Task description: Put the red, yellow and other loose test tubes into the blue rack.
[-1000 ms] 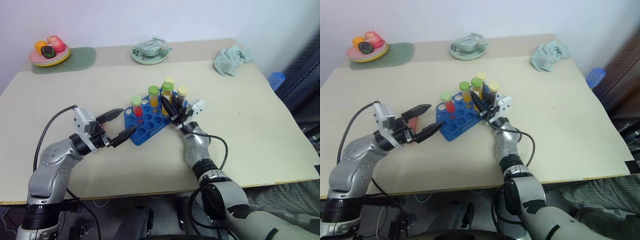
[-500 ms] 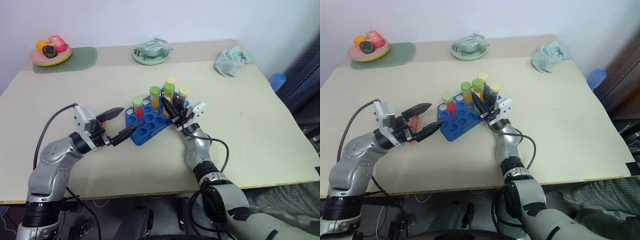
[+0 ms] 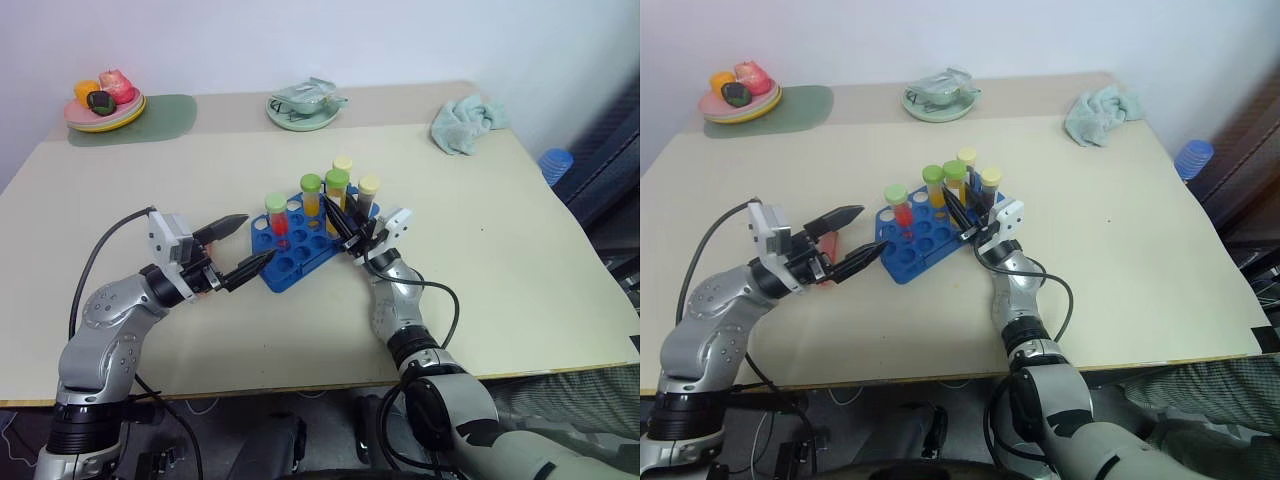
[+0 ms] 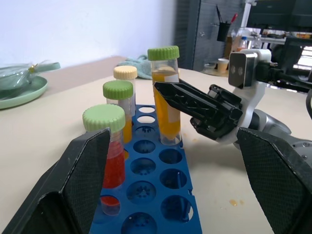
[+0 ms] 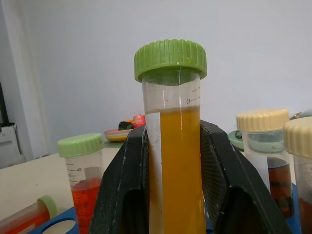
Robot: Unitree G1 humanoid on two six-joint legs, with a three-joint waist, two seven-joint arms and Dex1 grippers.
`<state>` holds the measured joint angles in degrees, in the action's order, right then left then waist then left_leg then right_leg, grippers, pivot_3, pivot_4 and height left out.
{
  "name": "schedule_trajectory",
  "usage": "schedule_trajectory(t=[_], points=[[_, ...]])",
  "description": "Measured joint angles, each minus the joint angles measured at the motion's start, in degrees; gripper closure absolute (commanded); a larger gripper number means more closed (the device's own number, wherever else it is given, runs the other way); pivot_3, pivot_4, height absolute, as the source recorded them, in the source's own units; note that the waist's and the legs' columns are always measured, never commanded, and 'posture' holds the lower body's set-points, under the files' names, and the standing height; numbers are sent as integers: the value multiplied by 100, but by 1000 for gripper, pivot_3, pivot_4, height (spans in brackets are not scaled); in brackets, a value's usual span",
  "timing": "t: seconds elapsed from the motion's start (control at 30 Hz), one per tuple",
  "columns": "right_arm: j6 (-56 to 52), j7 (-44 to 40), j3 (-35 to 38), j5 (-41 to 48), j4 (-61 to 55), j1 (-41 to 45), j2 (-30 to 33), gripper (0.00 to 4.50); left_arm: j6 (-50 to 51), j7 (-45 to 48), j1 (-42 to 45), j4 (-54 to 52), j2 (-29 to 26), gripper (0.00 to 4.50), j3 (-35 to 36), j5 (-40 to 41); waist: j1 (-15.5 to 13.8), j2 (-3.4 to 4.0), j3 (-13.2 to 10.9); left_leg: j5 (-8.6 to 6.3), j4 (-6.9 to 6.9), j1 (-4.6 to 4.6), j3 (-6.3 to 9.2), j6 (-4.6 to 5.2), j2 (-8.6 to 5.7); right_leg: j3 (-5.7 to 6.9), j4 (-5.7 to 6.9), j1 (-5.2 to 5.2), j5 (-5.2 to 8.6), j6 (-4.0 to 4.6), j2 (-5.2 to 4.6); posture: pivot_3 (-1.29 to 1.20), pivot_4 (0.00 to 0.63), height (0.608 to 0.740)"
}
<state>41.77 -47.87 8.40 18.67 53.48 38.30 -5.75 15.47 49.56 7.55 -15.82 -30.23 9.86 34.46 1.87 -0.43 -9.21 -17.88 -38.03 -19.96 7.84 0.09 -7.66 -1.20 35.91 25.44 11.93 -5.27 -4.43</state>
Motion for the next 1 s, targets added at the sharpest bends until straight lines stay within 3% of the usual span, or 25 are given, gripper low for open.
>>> schedule_trajectory(t=[0.53,1.0], points=[[117,71,24,-33,218,29,-16,3646,-79,110,17,25,45,284,0,-5,-12,0,3,-33,3,60,0,-12,48,-4,-53,-74,0,3,64,0,150,740],[107,157,196,-55,988,424,125,3646,-79,108,-55,24,33,284,10,-3,-75,-4,8,-35,3,64,-2,-14,57,-8,-60,-80,-7,14,75,0,150,740]])
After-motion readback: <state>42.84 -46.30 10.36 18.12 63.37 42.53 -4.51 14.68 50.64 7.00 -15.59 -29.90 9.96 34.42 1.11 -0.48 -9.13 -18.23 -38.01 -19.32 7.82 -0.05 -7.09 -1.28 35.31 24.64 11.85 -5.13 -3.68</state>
